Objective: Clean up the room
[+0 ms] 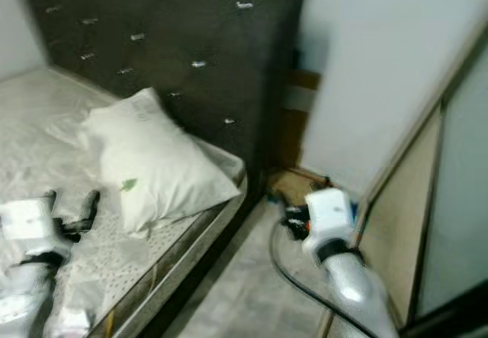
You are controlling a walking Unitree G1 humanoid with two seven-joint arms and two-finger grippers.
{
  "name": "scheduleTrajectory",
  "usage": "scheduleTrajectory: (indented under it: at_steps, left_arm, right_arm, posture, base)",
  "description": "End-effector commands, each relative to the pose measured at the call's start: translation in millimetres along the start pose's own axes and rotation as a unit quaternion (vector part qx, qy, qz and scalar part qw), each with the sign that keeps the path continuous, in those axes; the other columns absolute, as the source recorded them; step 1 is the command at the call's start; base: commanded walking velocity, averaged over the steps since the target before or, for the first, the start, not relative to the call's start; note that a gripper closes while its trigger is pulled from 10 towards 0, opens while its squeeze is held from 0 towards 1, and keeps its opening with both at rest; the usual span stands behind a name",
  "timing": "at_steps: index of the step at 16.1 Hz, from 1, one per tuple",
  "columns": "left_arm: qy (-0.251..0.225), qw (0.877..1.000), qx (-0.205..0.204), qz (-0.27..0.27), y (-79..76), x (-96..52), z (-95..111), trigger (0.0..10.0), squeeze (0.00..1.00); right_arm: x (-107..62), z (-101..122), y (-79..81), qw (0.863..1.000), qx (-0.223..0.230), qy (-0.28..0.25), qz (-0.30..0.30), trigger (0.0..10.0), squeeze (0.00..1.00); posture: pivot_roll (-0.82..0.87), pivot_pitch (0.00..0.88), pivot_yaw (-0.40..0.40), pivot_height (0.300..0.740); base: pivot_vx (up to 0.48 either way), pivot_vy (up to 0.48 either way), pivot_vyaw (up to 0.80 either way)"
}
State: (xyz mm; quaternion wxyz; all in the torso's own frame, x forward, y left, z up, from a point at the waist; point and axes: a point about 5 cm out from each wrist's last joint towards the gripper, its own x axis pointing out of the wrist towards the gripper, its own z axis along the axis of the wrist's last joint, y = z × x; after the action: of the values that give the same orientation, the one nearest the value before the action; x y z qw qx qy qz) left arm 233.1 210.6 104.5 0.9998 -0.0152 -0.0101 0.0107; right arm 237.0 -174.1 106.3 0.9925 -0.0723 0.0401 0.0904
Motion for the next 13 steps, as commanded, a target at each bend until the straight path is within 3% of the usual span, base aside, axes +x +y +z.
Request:
scheduleTrajectory:
  at_steps: [1,9,13]
  left_arm:
    - [0.009,1.0,0.015,0.018,10.1,-6.0,-3,10.0,0.0]
    - [0.003,0.999,0.027,0.033,13.9,-1.4,-4,10.0,0.0]
    - [-0.02,0.998,0.04,0.038,19.3,16.9,7,10.0,0.0]
  right_arm:
    - [3.5,7,3.1,1.0,-0.008,-0.014,0.006,10.0,0.0]
    - [7.6,6,3.3,1.0,-0.011,-0.019,0.01,10.0,0.0]
    - [32.5,25,9.9,0.998,0.002,-0.059,0.007,10.0,0.0]
  posture:
    - [-0.06,0.0,-0.066,0.74]
    - [-0.06,0.0,-0.057,0.74]
    - [-0.06,0.0,-0.047,0.74]
  base:
    - [0.0,0.0,0.8]
    - [0.0,0.0,0.8]
    - [0.0,0.0,0.8]
